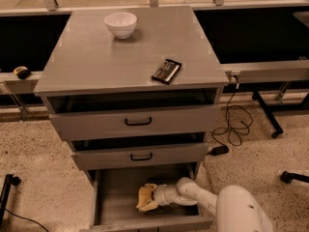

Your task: Pick sponge from bottom drawer and place on counter

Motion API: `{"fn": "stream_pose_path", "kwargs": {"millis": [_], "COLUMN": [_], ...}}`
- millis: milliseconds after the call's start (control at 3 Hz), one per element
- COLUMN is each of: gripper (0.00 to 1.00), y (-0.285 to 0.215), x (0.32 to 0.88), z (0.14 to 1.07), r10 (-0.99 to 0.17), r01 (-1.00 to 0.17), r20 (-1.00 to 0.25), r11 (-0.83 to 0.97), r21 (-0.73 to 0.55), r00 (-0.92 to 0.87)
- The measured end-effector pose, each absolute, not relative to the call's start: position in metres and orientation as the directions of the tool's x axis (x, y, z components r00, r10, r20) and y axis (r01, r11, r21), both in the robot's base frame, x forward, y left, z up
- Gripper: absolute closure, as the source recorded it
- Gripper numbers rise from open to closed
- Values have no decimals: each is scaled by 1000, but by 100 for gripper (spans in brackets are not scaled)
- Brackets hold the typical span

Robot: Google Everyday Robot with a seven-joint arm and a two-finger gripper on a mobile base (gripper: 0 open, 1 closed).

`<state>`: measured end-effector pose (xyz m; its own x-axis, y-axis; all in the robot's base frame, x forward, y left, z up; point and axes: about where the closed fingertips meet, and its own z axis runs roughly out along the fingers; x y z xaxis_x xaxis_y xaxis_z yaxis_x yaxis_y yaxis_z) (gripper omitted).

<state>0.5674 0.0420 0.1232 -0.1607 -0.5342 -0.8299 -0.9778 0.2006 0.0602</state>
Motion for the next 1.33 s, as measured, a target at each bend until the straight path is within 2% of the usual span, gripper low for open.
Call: {"fn": "stream_pose_path", "kwargs": {"millis": [667, 1000, 1333], "gripper": [73, 96, 100], "y": [39, 30, 15], "x": [565, 566, 559], "z": [114, 138, 173], "r10": [-539, -539, -478], "r01": [-974, -976, -969], "r20": [-820, -830, -874], "r11": [210, 215, 243], "r21": [90, 25, -31], "r00": [-192, -141, -91]}}
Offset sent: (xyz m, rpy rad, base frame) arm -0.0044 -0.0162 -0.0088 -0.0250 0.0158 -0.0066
